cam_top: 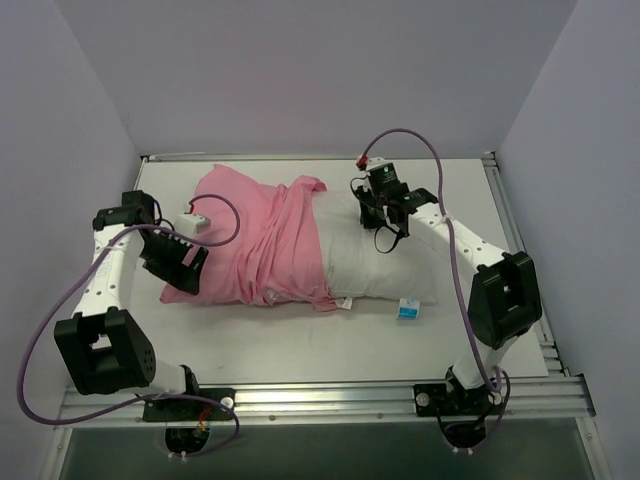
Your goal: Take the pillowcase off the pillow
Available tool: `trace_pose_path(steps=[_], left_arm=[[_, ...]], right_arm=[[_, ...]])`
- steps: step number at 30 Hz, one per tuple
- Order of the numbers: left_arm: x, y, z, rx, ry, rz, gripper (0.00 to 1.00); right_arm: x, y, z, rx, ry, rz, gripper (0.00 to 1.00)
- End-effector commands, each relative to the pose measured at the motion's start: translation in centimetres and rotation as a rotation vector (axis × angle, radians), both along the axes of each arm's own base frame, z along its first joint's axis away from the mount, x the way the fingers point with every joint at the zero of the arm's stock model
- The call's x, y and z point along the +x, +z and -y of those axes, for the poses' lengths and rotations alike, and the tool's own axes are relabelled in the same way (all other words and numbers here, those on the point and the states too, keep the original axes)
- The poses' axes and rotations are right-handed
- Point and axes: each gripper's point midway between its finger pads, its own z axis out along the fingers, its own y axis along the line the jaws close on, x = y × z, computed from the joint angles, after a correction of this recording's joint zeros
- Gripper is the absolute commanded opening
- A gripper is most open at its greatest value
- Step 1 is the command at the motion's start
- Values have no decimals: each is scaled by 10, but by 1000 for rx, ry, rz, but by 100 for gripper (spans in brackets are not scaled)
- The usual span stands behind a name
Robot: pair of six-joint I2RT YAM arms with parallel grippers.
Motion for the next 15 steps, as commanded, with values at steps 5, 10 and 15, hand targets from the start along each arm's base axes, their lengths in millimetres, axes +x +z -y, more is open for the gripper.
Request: trace_pose_path(steps=[5,10,15], left_arm=[[1,-3,-5,27,-79,42,94],[-5,1,-12,47,-92,36,72],[1,4,-15,47,-63,79,4]], right_arm=[[-7,3,35,-95,-31,-54,0],[-2,1,42,-100,-42,-58,0],[1,1,37,-79,-24,-65,0]])
